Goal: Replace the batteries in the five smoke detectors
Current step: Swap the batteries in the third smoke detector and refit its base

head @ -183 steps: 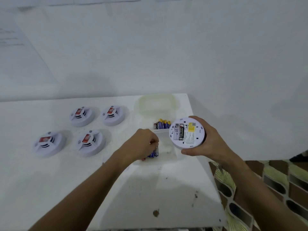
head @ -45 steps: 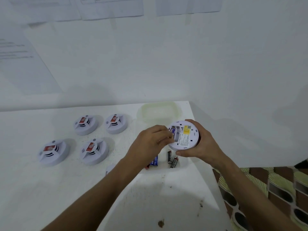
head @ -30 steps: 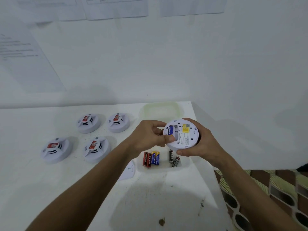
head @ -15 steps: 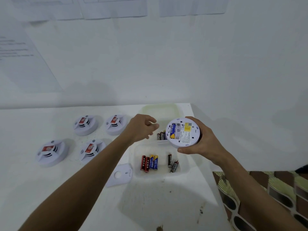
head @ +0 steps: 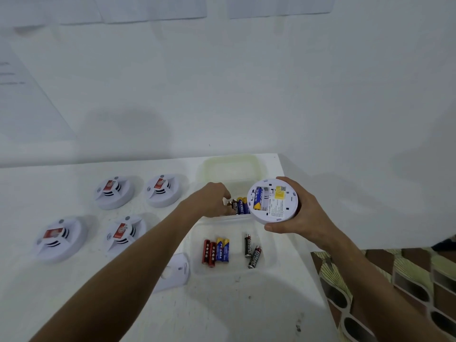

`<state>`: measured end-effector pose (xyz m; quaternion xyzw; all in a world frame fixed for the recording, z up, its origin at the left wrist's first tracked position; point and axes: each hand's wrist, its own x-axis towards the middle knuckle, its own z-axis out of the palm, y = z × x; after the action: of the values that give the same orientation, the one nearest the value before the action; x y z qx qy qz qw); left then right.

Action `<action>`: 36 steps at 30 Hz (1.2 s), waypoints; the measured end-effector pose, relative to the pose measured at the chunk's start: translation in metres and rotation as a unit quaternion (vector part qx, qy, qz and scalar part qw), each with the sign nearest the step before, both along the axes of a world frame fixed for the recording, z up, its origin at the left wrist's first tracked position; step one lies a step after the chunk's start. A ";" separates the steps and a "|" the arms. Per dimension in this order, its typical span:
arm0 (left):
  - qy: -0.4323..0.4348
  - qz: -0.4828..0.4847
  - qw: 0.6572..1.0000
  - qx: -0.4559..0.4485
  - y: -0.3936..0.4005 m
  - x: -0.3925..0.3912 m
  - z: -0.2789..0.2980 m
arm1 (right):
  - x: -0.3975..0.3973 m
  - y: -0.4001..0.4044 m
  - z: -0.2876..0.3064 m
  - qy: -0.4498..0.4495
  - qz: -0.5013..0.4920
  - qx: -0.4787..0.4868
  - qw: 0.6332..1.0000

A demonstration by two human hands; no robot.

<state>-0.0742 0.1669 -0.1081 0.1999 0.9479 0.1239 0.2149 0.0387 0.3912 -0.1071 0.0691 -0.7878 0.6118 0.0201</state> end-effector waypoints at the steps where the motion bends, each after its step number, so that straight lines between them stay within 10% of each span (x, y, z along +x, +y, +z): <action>1: -0.002 -0.003 1.000 -0.005 0.001 -0.001 0.000 | -0.001 0.000 -0.001 0.000 0.000 0.002 1.000; 10: 0.012 0.098 0.987 0.131 0.001 0.006 0.006 | -0.006 0.000 -0.008 -0.006 0.002 0.015 1.000; 18: 0.115 0.160 0.898 0.394 0.007 0.049 0.062 | -0.001 -0.007 0.000 0.004 0.012 0.004 1.000; 36: 0.055 -0.040 0.972 0.224 -0.053 0.096 0.069 | 0.014 -0.058 0.015 0.026 0.083 -0.004 0.996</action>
<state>0.0217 0.1139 -0.0393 0.2869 0.8977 0.3132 0.1174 0.0530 0.3334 -0.0923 0.1498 -0.7759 0.6127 -0.0095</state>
